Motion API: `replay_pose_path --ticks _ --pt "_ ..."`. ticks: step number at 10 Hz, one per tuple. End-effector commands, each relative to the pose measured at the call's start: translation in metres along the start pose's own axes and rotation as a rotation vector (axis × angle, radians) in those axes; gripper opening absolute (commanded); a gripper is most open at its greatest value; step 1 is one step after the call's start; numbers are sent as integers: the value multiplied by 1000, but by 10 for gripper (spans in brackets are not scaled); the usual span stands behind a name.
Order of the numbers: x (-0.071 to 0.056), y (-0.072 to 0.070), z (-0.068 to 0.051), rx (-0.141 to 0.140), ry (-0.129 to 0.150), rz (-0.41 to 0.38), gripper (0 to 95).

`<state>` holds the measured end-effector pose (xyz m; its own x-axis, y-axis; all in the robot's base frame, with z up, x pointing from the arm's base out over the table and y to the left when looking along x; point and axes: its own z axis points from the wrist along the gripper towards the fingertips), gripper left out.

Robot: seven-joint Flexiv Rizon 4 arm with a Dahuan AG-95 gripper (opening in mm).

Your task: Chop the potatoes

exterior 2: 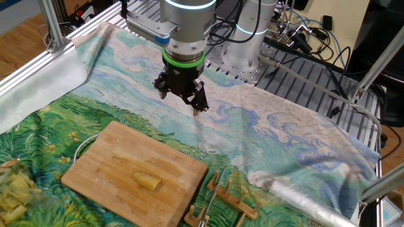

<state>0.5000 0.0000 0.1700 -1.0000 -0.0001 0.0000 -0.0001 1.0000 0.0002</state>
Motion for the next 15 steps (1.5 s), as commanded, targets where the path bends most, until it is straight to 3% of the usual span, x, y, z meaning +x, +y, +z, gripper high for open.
replay_pose_path --ticks 1,15 --pt "0 0 0 -57 -65 46 0" --pt "2 2 4 -57 -64 52 0"
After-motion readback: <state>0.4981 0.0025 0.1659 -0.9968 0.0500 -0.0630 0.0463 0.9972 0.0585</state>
